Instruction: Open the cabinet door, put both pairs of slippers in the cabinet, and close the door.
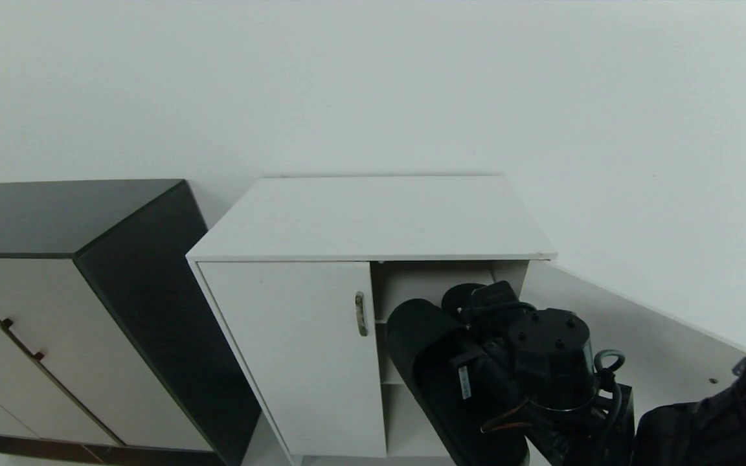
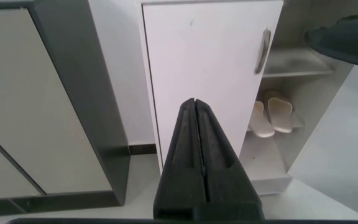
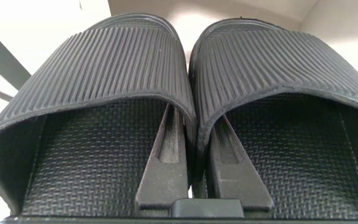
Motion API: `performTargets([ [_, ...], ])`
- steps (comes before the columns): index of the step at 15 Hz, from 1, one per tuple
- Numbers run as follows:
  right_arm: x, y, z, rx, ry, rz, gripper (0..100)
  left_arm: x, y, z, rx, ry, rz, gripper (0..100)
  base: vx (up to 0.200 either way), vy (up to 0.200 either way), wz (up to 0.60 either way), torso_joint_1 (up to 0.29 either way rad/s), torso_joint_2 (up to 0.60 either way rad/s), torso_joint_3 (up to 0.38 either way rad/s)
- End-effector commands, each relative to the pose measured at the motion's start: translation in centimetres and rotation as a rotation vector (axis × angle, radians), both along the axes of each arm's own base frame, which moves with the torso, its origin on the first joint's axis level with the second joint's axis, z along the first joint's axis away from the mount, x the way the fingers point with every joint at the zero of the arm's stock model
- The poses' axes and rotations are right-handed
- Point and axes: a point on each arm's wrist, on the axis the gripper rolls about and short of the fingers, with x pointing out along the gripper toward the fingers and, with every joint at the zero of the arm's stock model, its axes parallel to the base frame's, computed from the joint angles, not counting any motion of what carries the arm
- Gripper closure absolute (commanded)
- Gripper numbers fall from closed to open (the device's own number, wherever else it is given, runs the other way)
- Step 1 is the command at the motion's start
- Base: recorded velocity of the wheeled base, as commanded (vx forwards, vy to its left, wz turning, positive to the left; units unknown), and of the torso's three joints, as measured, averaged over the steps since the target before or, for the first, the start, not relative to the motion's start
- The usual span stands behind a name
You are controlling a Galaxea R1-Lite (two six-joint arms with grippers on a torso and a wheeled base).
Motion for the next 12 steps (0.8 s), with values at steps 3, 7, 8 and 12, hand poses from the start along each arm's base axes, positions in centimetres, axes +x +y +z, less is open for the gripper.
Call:
performTargets([
  [3, 0.08, 0.11, -0.38, -0.009, 0.007, 0.000, 100, 0.00, 0.00, 0.00, 0.000, 0.000, 0.000, 100, 0.000, 0.000, 0.00, -0.217, 0.54, 0.326],
  [7, 0.08, 0.11, -0.38, -0.009, 0.007, 0.000, 100, 0.00, 0.00, 0.00, 0.000, 0.000, 0.000, 100, 0.000, 0.000, 0.00, -0.193, 0.51, 0.315],
  [8, 0.09, 0.13, -0.43, -0.010, 0.008, 0.000, 100, 0.00, 0.00, 0.00, 0.000, 0.000, 0.000, 100, 0.000, 0.000, 0.00, -0.173, 0.50, 0.315],
  [12, 0.11, 0.15, -0.53, -0.012, 0.010, 0.000, 100, 0.00, 0.00, 0.00, 0.000, 0.000, 0.000, 100, 0.000, 0.000, 0.00, -0.165, 0.49, 0.323],
])
